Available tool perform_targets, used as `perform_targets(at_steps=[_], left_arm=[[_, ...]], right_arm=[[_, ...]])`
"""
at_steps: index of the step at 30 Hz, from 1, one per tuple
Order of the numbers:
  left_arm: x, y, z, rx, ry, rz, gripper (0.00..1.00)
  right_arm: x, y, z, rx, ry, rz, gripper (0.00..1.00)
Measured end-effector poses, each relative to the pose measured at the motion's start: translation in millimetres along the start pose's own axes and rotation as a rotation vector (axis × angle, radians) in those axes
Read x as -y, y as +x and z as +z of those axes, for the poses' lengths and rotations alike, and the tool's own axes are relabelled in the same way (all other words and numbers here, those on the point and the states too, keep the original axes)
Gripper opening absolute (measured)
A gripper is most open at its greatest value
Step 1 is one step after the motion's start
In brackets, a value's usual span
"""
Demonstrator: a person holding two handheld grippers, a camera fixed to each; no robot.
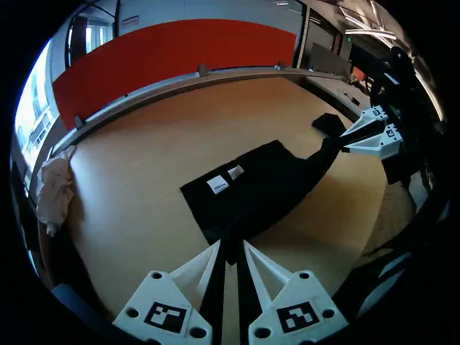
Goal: Fold towel
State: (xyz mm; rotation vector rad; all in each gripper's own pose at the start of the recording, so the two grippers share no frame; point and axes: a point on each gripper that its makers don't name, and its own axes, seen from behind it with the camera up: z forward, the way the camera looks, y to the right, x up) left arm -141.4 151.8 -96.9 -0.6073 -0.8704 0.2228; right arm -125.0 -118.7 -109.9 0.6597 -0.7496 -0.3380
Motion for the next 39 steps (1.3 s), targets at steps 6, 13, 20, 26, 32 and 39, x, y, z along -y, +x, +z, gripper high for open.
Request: perform_targets(at_steps=[6,13,20,26,32,39], left_arm=[[12.6,12.0,18.0,-0.002,0.013,0.002,0.12],[27.2,20.7,40.9,0.009,0.027,0.002,0.12],[31.0,19.8,54.1,0.023,0.017,-0.001,0.12],[35.8,15.3,66.8,0.034,0.022,0.0,0.12],[42.1,10.9,85.6,0.051,0.037,0.004,0.13],[52.7,12.1,106.3,0.062,0.068,-0.006,0.15]], right_arm=[[-19.3,3.8,17.5,0.022,-0.017,0.009,0.19],[-36.7,5.1,40.5,0.043,-0.022,0.023,0.19],[-44.6,-1.8,50.8,0.071,-0.019,0.021,0.19],[-50.1,-10.2,61.1,0.096,-0.011,0.029,0.19],[-58.2,-18.9,76.6,0.125,-0.015,0.04,0.19],[-68.7,-24.7,95.0,0.152,-0.029,0.059,0.19]])
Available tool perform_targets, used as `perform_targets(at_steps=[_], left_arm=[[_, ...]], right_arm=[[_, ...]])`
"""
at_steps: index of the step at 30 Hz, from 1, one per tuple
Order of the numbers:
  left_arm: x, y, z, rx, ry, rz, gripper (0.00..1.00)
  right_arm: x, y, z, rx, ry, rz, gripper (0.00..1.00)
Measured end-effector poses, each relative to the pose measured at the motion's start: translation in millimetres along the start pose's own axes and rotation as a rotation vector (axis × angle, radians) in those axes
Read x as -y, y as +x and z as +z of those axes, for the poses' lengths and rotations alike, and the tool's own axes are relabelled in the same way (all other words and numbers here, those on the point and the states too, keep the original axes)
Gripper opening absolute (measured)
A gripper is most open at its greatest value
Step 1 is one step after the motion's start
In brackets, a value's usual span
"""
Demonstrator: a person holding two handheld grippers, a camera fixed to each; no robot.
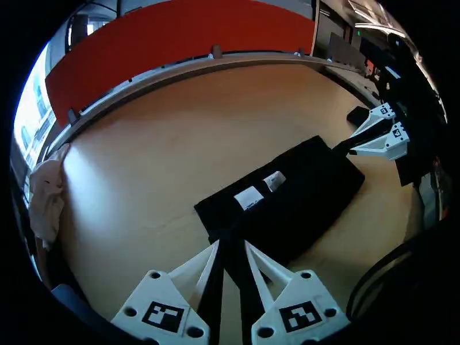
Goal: Fold towel
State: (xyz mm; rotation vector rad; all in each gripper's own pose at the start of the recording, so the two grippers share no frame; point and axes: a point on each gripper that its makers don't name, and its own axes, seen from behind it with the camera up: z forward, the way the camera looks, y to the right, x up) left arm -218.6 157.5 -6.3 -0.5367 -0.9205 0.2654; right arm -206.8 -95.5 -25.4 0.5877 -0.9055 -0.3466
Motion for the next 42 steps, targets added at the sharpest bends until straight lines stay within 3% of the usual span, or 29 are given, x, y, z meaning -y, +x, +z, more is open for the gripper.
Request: perform_targets(at_steps=[6,14,18,22,24,30,36,42], left_arm=[[5.9,-0.5,12.0,0.013,0.02,-0.008,0.17],[18.4,-7.6,22.7,0.031,0.062,-0.013,0.61],[21.2,-11.7,26.2,0.043,0.067,-0.027,0.64],[25.6,-10.3,27.3,0.038,0.077,-0.029,0.69],[28.2,-9.0,27.7,0.037,0.084,-0.023,0.78],[37.2,-0.7,29.6,0.028,0.106,-0.001,0.78],[47.1,10.7,31.2,0.012,0.132,-0.006,0.84],[54.9,19.1,29.7,-0.007,0.153,-0.016,0.85]], right_arm=[[-5.3,-1.2,10.2,0.01,-0.014,0.018,0.24],[-18.4,-5.9,22.0,0.026,-0.061,0.033,0.47],[-21.4,-7.4,24.3,0.031,-0.072,0.025,0.63],[-24.3,-7.6,24.8,0.036,-0.081,0.009,0.66],[-26.3,-6.9,25.4,0.036,-0.087,0.005,0.67],[-34.6,1.8,28.0,0.025,-0.107,0.012,0.7],[-44.2,13.2,29.1,0.009,-0.127,0.015,0.78],[-51.0,18.2,28.4,-0.001,-0.145,0.009,0.83]])
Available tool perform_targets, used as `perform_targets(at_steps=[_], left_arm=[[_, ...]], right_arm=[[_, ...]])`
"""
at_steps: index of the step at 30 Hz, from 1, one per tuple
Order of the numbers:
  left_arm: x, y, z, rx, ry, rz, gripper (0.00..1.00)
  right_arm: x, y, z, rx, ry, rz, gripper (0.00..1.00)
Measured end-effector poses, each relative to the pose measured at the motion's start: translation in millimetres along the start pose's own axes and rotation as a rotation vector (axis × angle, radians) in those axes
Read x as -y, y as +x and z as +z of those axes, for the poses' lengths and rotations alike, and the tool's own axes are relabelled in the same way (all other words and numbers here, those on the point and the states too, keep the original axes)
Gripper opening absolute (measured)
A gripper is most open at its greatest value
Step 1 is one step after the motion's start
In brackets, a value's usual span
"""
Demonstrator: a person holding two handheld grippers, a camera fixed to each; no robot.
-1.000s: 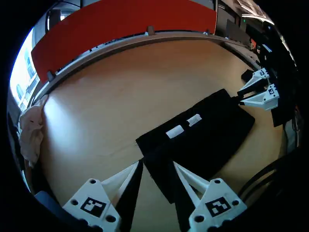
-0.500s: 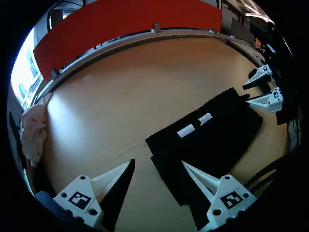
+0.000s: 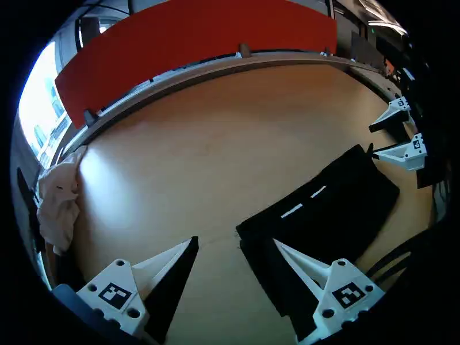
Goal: Fold towel
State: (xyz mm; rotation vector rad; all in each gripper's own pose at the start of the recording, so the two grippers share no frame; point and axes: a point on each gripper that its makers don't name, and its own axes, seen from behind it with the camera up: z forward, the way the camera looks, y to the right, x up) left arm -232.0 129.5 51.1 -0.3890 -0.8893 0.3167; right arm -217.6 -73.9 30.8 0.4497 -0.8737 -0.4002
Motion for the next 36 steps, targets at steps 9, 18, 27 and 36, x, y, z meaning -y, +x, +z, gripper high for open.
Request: perform_targets(at_steps=[9,18,27,36], left_arm=[[-2.9,-6.4,-7.4,0.003,-0.023,-0.03,0.85],[-11.4,-33.6,-22.8,0.017,-0.036,-0.068,0.85],[-21.1,-57.8,-38.2,0.03,-0.04,-0.097,0.85],[-32.5,-73.9,-50.0,0.035,-0.044,-0.127,0.85]], right_arm=[[3.4,-1.4,-6.7,-0.011,0.006,0.009,0.85],[18.9,-16.2,-23.7,-0.018,0.025,0.032,0.85],[34.4,-36.9,-42.7,-0.015,0.033,0.053,0.85],[46.3,-55.6,-58.6,-0.013,0.037,0.088,0.85]])
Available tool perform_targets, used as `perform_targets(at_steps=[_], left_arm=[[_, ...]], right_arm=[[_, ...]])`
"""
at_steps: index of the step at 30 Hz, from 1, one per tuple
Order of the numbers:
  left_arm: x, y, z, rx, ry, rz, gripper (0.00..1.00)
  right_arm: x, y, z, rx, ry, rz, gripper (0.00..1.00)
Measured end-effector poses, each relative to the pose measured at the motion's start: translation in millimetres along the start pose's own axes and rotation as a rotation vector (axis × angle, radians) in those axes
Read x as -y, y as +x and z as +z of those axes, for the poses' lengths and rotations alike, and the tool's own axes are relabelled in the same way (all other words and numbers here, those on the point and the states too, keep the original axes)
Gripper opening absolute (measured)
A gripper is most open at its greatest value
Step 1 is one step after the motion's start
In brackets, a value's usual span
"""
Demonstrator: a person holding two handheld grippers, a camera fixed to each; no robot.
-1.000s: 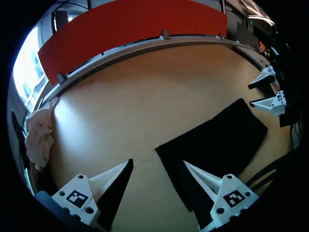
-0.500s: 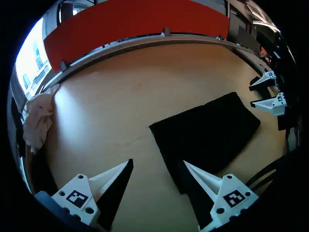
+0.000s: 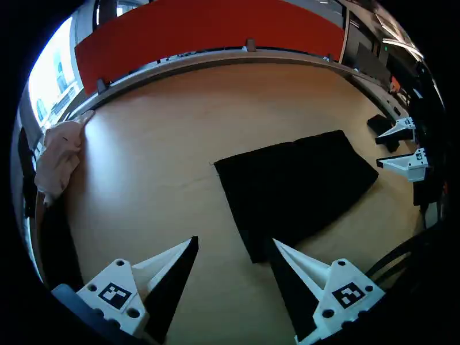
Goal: Fold towel
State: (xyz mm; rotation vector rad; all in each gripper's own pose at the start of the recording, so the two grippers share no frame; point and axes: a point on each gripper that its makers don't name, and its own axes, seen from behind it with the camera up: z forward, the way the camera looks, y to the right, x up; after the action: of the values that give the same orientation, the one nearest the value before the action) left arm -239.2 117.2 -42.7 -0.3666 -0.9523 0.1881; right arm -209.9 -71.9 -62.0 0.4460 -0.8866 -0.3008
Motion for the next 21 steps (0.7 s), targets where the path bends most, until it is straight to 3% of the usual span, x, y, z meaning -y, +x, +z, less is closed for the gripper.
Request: perform_targets(at_steps=[11,21], left_arm=[[1.5,-4.1,-3.4,-0.001,0.015,-0.018,0.85],[12.3,-16.4,-17.1,-0.008,0.065,-0.084,0.85]], right_arm=[[2.7,-7.7,-2.4,0.006,0.01,-0.006,0.85],[11.4,-8.7,0.4,0.013,0.053,-0.057,0.85]])
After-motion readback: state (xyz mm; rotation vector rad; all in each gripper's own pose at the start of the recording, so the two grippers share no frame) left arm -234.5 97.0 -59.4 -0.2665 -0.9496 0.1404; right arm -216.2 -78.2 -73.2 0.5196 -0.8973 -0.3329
